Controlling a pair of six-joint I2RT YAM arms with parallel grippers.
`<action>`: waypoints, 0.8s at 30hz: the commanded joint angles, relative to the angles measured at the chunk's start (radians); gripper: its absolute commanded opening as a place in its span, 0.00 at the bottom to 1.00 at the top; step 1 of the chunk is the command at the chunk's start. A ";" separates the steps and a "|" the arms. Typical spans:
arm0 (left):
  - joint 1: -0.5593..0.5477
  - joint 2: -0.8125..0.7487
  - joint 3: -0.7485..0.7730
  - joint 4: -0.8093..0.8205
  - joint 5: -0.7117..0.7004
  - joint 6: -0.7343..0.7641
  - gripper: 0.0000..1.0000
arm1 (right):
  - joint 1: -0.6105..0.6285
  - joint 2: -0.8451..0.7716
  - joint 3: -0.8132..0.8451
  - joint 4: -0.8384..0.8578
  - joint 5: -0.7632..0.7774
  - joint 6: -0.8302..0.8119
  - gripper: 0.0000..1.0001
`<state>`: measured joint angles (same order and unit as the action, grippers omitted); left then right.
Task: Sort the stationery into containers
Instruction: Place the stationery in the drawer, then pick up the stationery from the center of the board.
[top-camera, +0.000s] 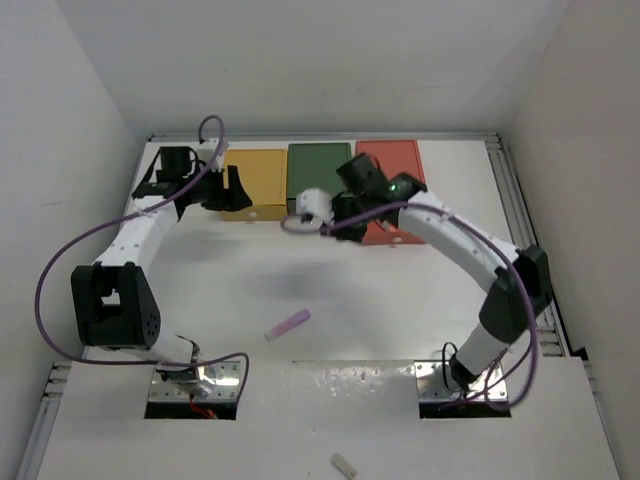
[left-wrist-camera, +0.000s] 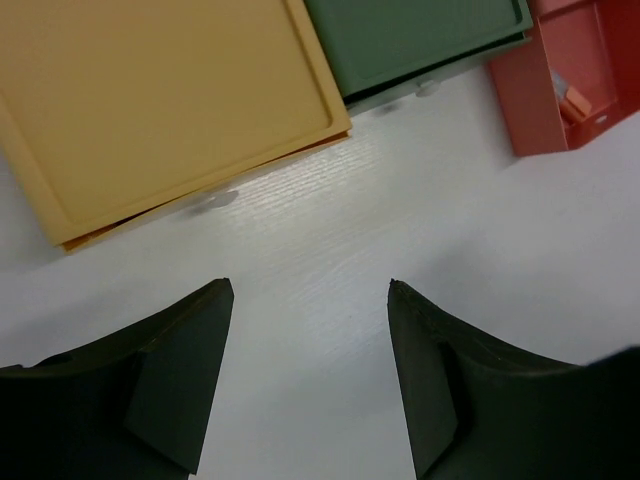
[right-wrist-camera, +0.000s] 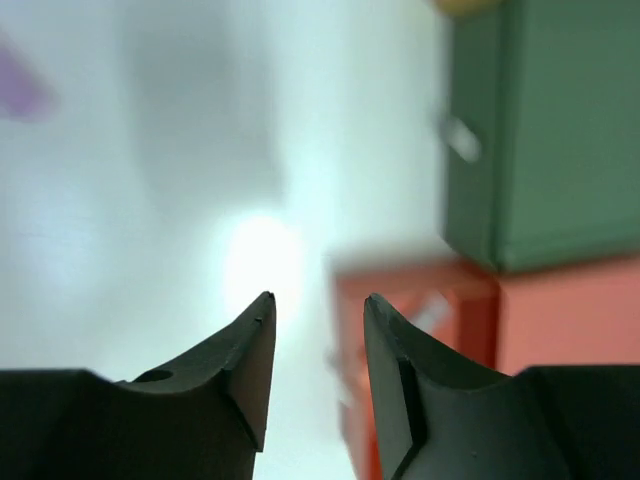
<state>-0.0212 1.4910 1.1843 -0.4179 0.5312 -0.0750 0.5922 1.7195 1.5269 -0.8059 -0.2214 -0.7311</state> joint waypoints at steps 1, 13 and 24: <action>0.069 -0.014 0.003 0.037 0.119 -0.075 0.69 | 0.168 -0.087 -0.151 -0.018 -0.108 0.048 0.41; 0.188 -0.067 -0.035 -0.015 0.167 -0.033 0.70 | 0.488 0.092 -0.212 0.134 -0.119 0.176 0.44; 0.253 -0.052 -0.038 -0.044 0.204 0.001 0.70 | 0.554 0.244 -0.169 0.254 -0.104 0.199 0.46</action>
<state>0.2134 1.4601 1.1439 -0.4629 0.6945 -0.0937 1.1336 1.9480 1.3155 -0.6212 -0.3191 -0.5446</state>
